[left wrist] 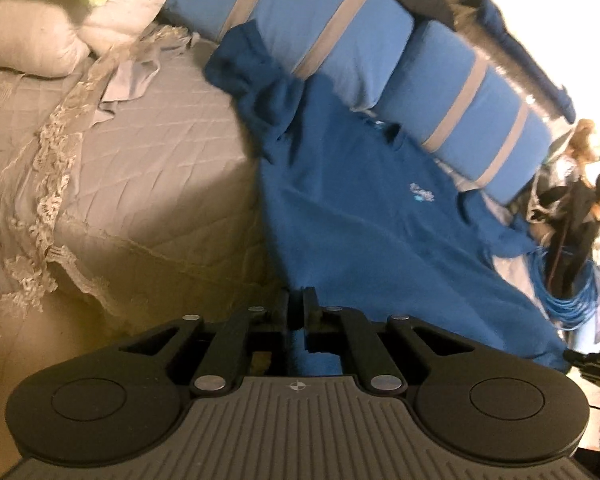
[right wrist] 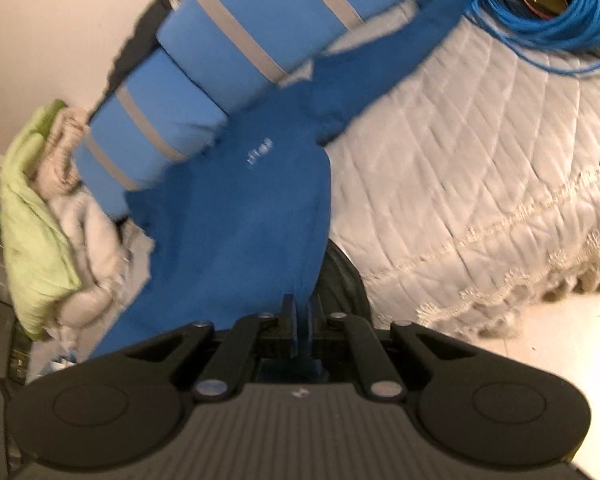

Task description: Fold clothes

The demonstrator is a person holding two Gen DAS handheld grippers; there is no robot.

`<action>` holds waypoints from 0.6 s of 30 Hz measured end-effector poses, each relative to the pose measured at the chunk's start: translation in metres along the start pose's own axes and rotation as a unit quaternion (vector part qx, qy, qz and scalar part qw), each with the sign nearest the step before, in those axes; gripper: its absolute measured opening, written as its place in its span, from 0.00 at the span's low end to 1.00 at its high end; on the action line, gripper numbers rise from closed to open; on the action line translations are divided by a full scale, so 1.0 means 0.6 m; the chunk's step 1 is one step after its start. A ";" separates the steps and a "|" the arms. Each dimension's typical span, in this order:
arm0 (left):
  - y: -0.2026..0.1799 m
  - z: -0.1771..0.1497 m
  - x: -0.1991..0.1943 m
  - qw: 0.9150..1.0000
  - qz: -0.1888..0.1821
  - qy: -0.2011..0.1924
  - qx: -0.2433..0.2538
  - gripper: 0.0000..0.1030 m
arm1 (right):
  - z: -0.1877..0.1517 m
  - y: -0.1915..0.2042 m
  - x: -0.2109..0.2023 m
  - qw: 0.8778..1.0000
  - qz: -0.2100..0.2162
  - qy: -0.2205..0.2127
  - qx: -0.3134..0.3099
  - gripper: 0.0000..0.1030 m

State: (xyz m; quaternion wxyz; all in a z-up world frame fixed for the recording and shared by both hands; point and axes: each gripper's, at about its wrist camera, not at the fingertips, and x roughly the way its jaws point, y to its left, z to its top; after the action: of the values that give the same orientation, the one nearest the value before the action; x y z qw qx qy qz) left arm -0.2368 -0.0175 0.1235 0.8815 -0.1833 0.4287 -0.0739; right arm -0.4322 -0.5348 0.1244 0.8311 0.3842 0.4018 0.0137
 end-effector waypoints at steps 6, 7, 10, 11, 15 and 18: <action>-0.009 0.024 -0.039 0.997 0.028 -0.065 0.022 0.73 | 0.034 0.013 -0.023 0.996 -0.038 -0.071 -0.042 0.89; -0.011 0.029 -0.048 0.996 0.034 -0.076 0.029 0.73 | 0.042 0.016 -0.030 0.995 -0.039 -0.084 -0.049 0.91; -0.023 0.052 -0.072 0.993 0.050 -0.096 0.050 0.73 | 0.075 0.017 -0.048 0.990 -0.048 -0.116 -0.062 0.98; -0.028 0.060 -0.081 0.991 0.055 -0.104 0.059 0.73 | 0.086 0.018 -0.056 0.988 -0.053 -0.128 -0.067 0.99; -0.041 0.097 -0.137 0.983 0.071 -0.142 0.087 0.73 | 0.135 0.030 -0.097 0.975 -0.085 -0.184 -0.096 0.99; -0.048 0.123 -0.193 0.978 0.064 -0.179 0.091 0.74 | 0.172 0.042 -0.141 0.961 -0.103 -0.231 -0.112 1.00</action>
State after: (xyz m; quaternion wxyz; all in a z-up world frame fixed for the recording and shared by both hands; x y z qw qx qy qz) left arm -0.2503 0.0081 0.2607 0.9600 -0.0849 0.2661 -0.0220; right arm -0.4122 -0.6101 0.2358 0.9360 0.2377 0.2322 -0.1160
